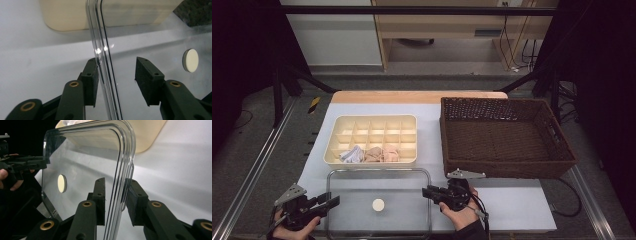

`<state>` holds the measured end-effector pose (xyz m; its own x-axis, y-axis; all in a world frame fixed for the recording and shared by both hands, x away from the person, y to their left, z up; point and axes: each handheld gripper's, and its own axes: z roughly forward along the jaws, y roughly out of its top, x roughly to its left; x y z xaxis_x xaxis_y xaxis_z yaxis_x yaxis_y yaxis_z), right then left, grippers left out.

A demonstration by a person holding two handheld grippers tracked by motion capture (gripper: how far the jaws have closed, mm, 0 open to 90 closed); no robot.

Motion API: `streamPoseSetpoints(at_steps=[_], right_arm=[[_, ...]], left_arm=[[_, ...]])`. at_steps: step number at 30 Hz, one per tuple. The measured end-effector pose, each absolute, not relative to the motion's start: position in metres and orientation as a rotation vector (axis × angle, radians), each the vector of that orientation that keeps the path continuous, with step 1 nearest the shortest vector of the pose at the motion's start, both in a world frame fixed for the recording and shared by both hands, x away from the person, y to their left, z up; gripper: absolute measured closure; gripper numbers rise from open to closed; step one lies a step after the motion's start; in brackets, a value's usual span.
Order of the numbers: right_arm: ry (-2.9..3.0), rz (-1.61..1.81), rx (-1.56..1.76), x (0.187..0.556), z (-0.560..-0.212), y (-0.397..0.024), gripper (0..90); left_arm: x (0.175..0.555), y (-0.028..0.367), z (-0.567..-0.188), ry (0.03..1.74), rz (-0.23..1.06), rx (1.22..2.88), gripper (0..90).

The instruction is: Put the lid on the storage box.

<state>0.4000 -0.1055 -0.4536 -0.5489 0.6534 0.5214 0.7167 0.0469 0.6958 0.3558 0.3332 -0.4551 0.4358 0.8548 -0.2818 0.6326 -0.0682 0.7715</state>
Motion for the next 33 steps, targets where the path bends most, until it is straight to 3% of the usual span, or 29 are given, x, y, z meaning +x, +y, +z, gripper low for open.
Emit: streamPoseSetpoints(at_steps=[13, 33], right_arm=[[-2.209, -1.587, -1.443, 0.391, -0.432, -0.11, 74.2], [-2.252, -1.69, -1.421, 0.409, -0.393, -0.103, 72.3]], left_arm=[[0.344, 0.337, -0.432, 1.246, 0.318, 1.712, 63.7], [0.368, 0.34, -0.389, 1.176, 0.437, 1.675, 63.9]])
